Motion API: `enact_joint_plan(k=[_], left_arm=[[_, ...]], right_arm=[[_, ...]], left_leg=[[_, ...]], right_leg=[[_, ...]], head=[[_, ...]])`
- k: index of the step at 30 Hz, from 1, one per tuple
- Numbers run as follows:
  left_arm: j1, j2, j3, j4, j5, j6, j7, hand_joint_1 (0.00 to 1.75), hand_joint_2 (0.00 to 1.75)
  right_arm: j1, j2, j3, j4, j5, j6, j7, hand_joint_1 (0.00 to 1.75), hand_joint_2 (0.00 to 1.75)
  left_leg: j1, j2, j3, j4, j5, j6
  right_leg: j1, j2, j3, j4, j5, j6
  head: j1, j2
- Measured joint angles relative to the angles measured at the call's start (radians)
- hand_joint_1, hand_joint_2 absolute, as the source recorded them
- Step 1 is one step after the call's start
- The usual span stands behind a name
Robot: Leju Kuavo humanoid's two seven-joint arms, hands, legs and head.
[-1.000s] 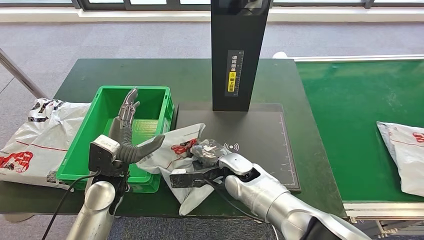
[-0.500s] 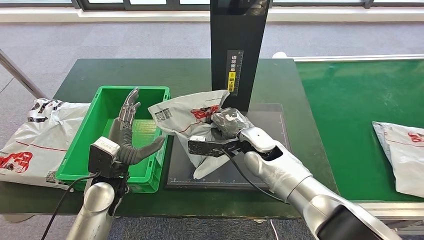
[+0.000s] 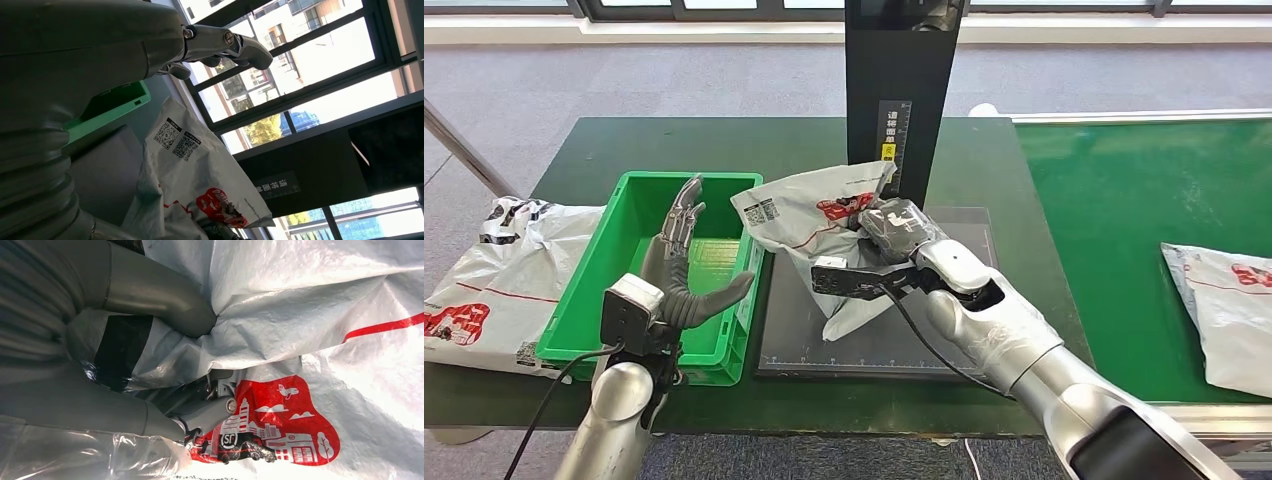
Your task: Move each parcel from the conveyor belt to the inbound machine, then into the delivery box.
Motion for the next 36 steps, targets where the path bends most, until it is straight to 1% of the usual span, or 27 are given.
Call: enact_joint_plan(k=[4,8,13,17,31,34,36], left_arm=[[-0.002,0.003,0.0,0.004,0.007,0.005,-0.001,0.0,1.75],[-0.002,0.003,0.0,0.005,0.008,0.007,-0.002,0.0,1.75],[-0.002,0.003,0.0,0.006,0.008,0.009,-0.002,0.0,1.75],[-0.002,0.003,0.0,0.007,0.008,0.01,-0.002,0.0,1.75],[-0.002,0.003,0.0,0.009,0.005,0.011,-0.002,0.0,1.75],[-0.002,0.003,0.0,0.009,-0.002,0.011,-0.002,0.0,1.75],[0.0,0.003,0.0,0.008,-0.006,0.01,-0.002,0.0,1.75]], right_arm=[[0.0,-0.001,-0.003,0.008,0.026,0.002,-0.003,0.0,1.75],[0.001,0.002,-0.002,0.028,0.043,-0.007,-0.011,0.0,1.75],[0.001,0.005,-0.002,0.05,0.06,-0.018,0.005,0.0,1.75],[0.002,0.006,-0.002,0.063,0.064,-0.017,0.009,0.0,0.0],[0.002,0.005,-0.002,0.077,0.073,-0.009,0.005,0.0,0.0],[0.002,-0.002,-0.004,0.065,0.049,-0.01,-0.01,0.0,0.0],[0.002,-0.016,-0.016,0.037,0.013,-0.002,-0.028,0.0,0.0]], left_leg=[[0.0,0.0,0.0,0.0,0.0,0.0],[0.0,0.0,0.0,0.0,0.0,0.0],[0.0,0.0,0.0,0.0,0.0,0.0],[0.0,0.0,0.0,0.0,0.0,0.0],[0.0,0.0,0.0,0.0,0.0,0.0],[0.0,0.0,0.0,0.0,0.0,0.0],[0.0,0.0,0.0,0.0,0.0,0.0]], right_leg=[[0.0,0.0,0.0,0.0,0.0,0.0],[0.0,0.0,0.0,0.0,0.0,0.0],[0.0,0.0,0.0,0.0,0.0,0.0],[0.0,0.0,0.0,0.0,0.0,0.0],[0.0,0.0,0.0,0.0,0.0,0.0],[0.0,0.0,0.0,0.0,0.0,0.0],[0.0,0.0,0.0,0.0,0.0,0.0]], head=[[0.0,0.0],[0.0,0.0],[0.0,0.0],[0.0,0.0],[0.0,0.0],[0.0,0.0],[0.0,0.0]])
